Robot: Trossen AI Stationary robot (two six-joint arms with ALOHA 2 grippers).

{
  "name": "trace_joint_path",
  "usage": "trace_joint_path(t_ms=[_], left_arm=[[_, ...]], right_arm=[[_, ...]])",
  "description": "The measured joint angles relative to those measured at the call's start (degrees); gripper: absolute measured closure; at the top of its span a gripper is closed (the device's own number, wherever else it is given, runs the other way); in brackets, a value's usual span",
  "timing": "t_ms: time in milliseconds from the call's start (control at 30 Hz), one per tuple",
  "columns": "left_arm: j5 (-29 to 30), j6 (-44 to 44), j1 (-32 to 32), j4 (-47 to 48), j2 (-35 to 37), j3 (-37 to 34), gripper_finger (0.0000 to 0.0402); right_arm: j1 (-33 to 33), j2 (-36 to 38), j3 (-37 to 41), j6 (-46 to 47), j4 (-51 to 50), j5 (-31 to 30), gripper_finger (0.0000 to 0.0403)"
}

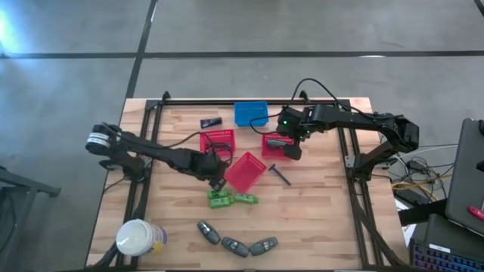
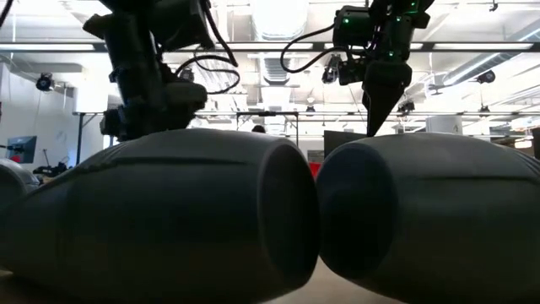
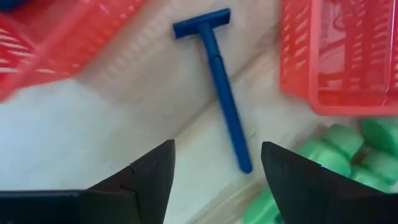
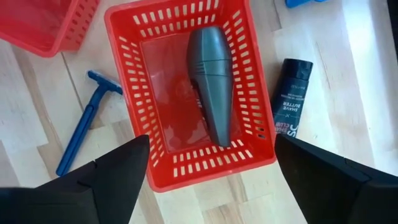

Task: Pick & Place Travel size toiletries
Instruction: Put the blue razor into the top left red bin

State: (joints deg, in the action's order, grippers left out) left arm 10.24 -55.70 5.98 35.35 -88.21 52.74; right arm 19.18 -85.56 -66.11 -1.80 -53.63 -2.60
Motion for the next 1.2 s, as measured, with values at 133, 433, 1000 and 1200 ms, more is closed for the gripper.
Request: trace_joint_path(t_ms=[133,433,1000,1200], left_arm=[[-0.02,-2.62,0.42,-2.33,-3.43,1.48,0.0157],[-0.04,-3.11,0.46,-2.26,-9.43,4.21,0.0158],[1.83,4.3,0.49,-2.78,-12.52,4.32,0.024],[1.84,6.64,0.46,-3.67,-12.37,4.25,0.0331]], right_arm=[[0.0,0.0,0.02,-1.21,-0.07,-0.02,0.0046],[-0.02,0.0,0.02,-2.92,-0.39,-0.03,0.0054],[-0.02,0.07,0.02,-3.34,-0.56,-0.03,0.006],[0.02,0.07,0.02,-3.1,-0.39,-0.04,0.0049]])
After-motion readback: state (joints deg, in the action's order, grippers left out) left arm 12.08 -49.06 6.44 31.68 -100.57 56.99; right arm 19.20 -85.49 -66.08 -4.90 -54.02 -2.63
